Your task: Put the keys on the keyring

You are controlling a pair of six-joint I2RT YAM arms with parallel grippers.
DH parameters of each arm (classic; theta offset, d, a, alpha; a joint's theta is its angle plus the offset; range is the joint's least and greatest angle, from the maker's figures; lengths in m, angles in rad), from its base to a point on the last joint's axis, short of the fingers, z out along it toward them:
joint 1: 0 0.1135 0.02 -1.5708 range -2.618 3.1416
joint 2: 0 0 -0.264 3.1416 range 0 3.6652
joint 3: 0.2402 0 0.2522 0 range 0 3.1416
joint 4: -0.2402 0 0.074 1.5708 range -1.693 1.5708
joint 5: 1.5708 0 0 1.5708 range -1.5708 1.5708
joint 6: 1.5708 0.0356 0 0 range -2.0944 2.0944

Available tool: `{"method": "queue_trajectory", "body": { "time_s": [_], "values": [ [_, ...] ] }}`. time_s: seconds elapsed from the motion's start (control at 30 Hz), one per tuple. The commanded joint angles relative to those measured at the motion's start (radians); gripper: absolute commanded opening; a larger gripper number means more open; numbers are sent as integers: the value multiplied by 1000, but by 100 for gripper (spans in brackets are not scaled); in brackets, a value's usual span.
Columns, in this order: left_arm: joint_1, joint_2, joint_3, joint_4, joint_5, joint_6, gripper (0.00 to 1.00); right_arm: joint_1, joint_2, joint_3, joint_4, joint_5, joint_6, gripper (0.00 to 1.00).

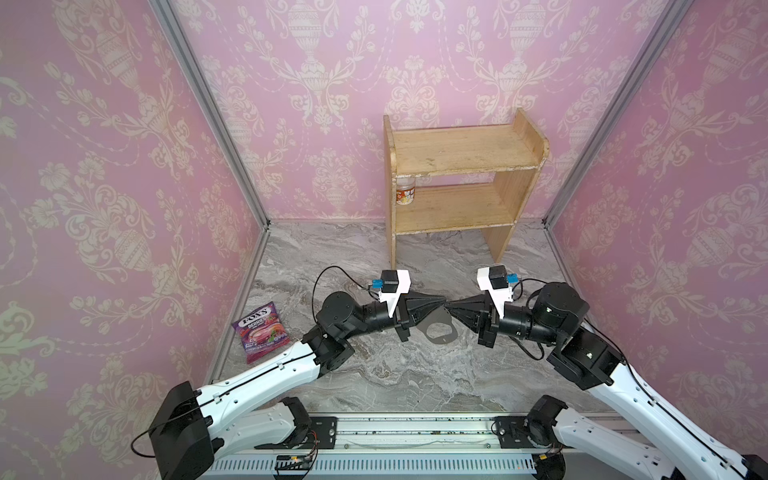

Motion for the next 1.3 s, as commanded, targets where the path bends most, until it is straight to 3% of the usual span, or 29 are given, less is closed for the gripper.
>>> {"method": "queue_trajectory", "body": {
  "time_s": [0.0, 0.23, 0.4, 0.53, 0.83, 1.27],
  "values": [
    [-4, -8, -7, 14, 14, -25, 0, 0, -3, 0, 8, -3, -7, 0],
    [-4, -17, 16, -104, 16, -12, 0, 0, 15, 82, -192, 33, -114, 0],
    [-4, -44, 47, -275, 10, 30, 29, -1, 56, 170, -398, 69, -218, 0],
    [-4, -59, 107, -494, 17, 96, 40, 1, 87, 229, -523, 101, -282, 0],
    [-5, -16, 250, -836, 18, 279, 47, 45, 156, 313, -663, 142, -367, 0],
    [-4, -7, 234, -789, 23, 334, 51, 50, 187, 342, -667, 92, -367, 0]
  ]
}}
